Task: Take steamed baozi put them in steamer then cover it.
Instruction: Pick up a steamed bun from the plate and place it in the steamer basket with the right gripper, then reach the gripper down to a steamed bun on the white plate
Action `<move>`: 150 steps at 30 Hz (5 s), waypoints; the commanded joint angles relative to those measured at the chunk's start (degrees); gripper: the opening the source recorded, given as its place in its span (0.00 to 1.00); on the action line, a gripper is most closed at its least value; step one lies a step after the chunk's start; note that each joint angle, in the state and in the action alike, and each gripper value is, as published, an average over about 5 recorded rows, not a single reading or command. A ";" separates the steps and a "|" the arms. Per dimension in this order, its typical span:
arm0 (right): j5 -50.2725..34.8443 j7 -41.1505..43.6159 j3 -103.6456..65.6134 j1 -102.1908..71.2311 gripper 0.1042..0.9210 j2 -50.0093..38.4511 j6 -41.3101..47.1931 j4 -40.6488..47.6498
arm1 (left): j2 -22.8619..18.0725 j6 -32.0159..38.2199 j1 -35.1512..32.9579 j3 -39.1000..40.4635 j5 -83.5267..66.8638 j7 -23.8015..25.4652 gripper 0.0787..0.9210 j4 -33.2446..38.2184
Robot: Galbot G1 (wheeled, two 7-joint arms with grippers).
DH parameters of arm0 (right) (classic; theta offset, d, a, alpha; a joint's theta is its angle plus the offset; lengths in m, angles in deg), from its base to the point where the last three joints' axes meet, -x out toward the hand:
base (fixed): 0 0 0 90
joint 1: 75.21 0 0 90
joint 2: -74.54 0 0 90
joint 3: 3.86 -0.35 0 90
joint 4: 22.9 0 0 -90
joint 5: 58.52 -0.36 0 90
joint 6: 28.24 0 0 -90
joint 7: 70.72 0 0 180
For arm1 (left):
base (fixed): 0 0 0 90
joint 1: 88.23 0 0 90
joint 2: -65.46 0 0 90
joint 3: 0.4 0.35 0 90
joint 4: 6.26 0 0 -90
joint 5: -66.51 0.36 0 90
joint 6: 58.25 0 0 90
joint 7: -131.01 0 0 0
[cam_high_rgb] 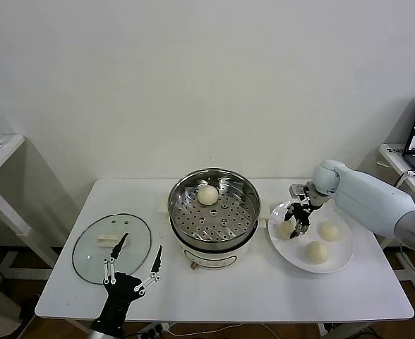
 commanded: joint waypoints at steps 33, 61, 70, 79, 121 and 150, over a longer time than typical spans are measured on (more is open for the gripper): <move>-25.24 -0.02 22.46 27.29 0.67 31.23 11.14 -12.07 | 0.56 -0.23 1.84 2.10 -0.65 -0.43 0.88 0.48; -21.13 -3.79 21.78 19.14 0.70 34.54 11.06 -7.92 | 0.56 0.30 1.98 1.41 -0.47 -0.73 0.88 0.18; -19.96 -3.56 21.15 19.51 0.87 33.29 11.00 -9.28 | 0.56 0.47 1.77 1.26 -0.47 -0.71 0.88 0.37; -12.92 1.32 16.98 26.39 0.88 16.87 8.21 -21.54 | 0.49 0.31 1.84 1.54 -0.43 -0.72 0.88 0.61; 5.99 0.15 2.72 -2.99 0.88 -14.33 0.84 -14.84 | 0.44 0.53 0.88 1.18 1.19 -0.74 0.88 -0.65; 7.09 -1.41 1.52 -0.35 0.67 -13.88 -1.26 -16.42 | 0.56 0.47 1.51 1.31 1.22 -0.82 0.88 -0.47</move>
